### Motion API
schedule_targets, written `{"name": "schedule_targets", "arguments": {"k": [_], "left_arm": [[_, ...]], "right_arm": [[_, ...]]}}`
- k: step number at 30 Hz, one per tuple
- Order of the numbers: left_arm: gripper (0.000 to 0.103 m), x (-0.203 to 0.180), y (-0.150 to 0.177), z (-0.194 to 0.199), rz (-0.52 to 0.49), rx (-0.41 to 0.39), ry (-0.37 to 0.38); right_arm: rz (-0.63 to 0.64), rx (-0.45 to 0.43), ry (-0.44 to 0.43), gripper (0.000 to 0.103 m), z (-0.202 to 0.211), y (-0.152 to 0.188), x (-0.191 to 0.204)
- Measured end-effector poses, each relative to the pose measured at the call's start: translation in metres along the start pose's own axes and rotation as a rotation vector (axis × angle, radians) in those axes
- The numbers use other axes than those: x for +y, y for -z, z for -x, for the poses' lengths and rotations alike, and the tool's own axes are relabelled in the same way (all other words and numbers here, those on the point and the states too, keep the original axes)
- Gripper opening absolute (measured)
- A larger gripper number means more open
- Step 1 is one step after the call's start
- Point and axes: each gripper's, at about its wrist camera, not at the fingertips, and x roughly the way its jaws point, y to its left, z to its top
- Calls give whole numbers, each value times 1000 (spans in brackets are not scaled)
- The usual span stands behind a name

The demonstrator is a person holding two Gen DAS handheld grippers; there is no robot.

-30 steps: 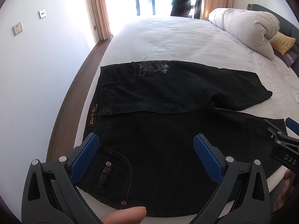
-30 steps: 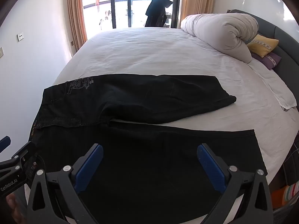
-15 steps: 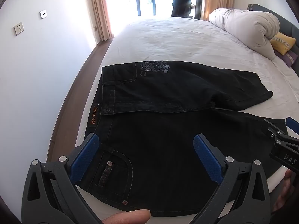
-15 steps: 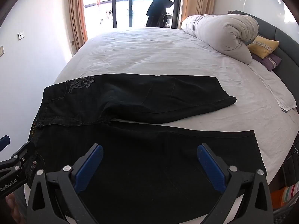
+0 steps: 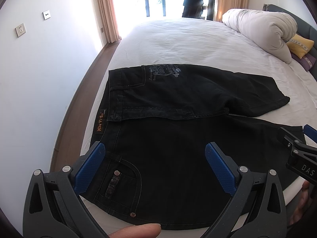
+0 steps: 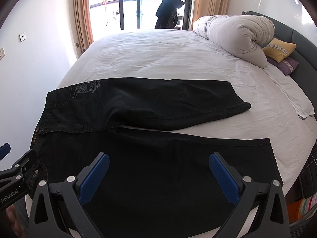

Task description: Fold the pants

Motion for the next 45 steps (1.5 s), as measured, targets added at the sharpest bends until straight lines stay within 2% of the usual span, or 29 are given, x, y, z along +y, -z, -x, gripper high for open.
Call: {"name": "schedule_targets", "arguments": {"k": [45], "left_arm": [[103, -1, 1, 0, -1, 0, -3]], "right_arm": [[4, 6, -5, 103, 0, 6, 3]]}}
